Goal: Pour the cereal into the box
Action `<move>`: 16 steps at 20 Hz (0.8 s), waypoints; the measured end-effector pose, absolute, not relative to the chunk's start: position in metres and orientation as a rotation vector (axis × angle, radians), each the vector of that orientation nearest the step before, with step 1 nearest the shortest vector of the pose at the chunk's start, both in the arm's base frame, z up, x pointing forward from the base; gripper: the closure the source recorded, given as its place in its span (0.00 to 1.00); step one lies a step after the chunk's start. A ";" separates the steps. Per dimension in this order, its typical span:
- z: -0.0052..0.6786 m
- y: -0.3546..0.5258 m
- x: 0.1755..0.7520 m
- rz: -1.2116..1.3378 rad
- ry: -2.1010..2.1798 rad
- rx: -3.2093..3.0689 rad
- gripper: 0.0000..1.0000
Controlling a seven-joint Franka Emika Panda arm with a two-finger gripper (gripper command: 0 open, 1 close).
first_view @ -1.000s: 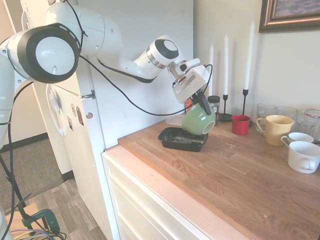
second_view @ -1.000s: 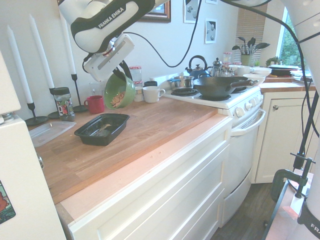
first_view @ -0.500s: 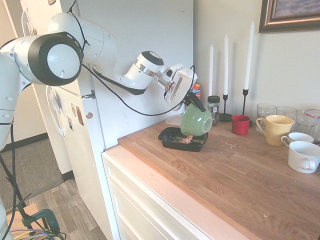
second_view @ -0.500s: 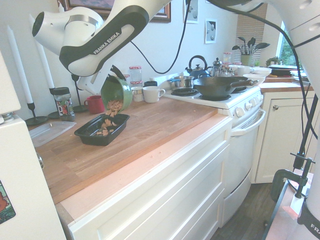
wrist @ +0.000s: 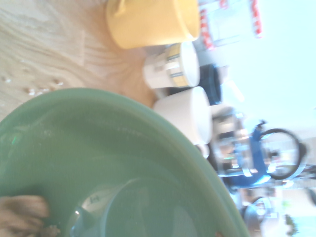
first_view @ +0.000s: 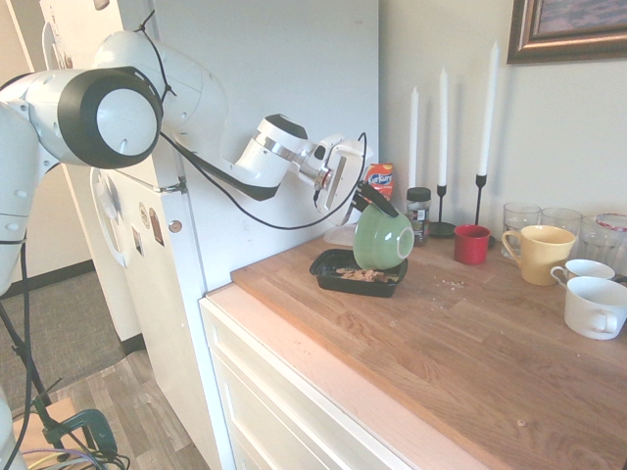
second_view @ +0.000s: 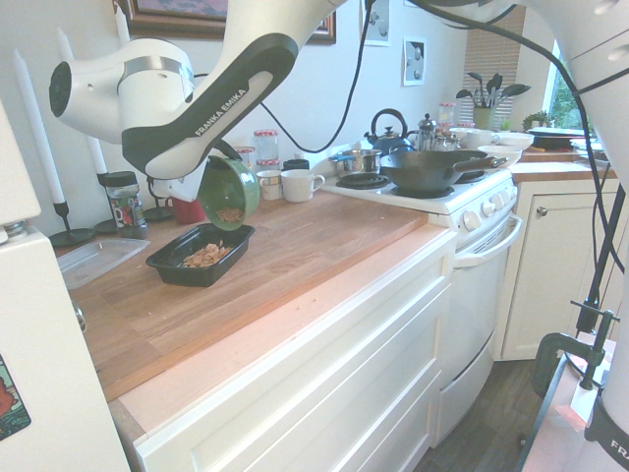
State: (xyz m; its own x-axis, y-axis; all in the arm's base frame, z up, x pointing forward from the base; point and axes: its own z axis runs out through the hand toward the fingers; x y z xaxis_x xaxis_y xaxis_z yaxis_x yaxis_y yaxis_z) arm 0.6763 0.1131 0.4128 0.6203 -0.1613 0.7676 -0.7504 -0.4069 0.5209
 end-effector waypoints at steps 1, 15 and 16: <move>0.412 0.117 0.674 0.803 -0.711 1.888 1.00; 0.389 0.168 0.628 0.906 -0.539 1.694 1.00; 0.389 0.169 0.627 0.907 -0.537 1.695 1.00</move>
